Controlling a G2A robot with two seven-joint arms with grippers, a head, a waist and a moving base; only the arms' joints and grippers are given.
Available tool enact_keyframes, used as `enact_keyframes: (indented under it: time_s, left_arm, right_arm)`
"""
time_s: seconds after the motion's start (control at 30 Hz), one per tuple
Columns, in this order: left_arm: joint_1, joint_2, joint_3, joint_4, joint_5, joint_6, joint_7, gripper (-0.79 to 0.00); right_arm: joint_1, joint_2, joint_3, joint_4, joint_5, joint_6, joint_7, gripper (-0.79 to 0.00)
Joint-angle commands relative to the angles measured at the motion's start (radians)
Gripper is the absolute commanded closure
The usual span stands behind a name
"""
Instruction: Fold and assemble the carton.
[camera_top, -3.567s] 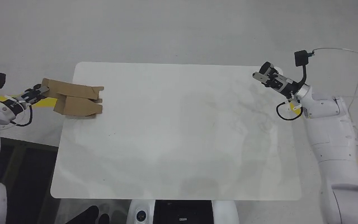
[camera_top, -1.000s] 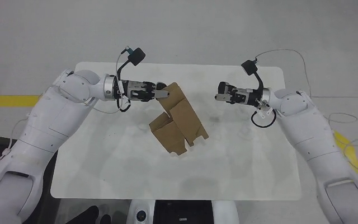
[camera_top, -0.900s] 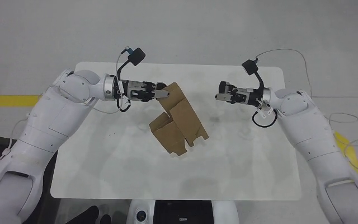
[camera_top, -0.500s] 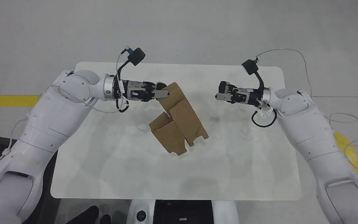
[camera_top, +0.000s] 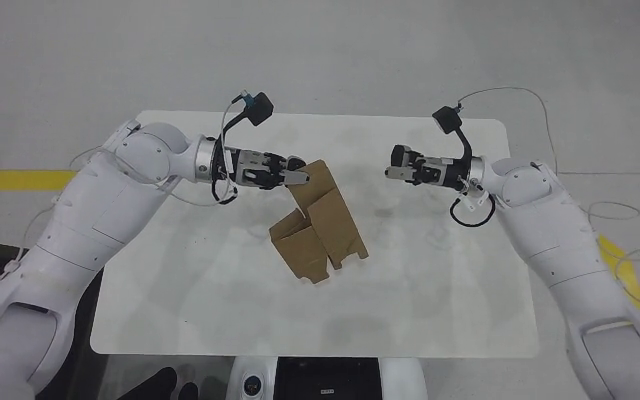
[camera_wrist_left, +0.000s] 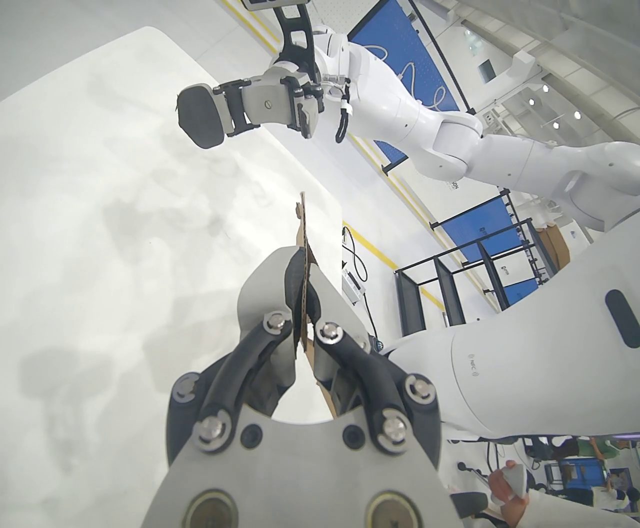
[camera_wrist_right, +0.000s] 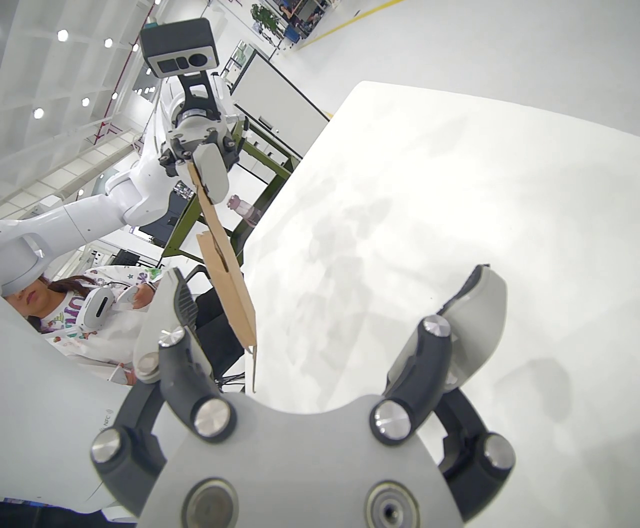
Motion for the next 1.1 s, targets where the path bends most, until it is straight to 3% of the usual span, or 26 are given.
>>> enact_keyframes:
  time_s: [0.0, 0.47, 0.57, 0.7, 0.87, 1.07]
  left_arm:
    - [0.009, 0.002, -0.010, -0.004, 0.019, 0.015, 0.017, 0.000]
    - [0.000, -0.024, -0.008, 0.013, -0.010, 0.034, -0.034, 0.000]
    - [-0.007, -0.034, -0.003, 0.025, -0.020, 0.033, -0.045, 0.000]
    - [-0.011, -0.044, 0.002, 0.037, -0.024, 0.033, -0.049, 0.000]
    - [-0.011, -0.055, 0.005, 0.056, -0.032, 0.043, -0.056, 0.000]
    - [-0.013, -0.064, 0.000, 0.064, -0.035, 0.040, -0.071, 0.000]
  right_arm:
    - [-0.012, 0.000, -0.005, -0.029, -0.018, 0.009, 0.003, -0.785]
    - [0.023, 0.006, -0.186, -0.159, 0.021, 0.014, 0.023, -0.785]
    - [0.050, 0.010, -0.248, -0.175, 0.027, 0.004, 0.013, -0.566]
    - [0.082, 0.016, -0.314, -0.180, 0.045, -0.014, -0.005, -0.397]
    - [0.127, 0.024, -0.406, -0.186, 0.069, -0.035, -0.026, -0.320]
    - [0.179, 0.034, -0.509, -0.174, 0.111, -0.067, -0.058, -0.154]
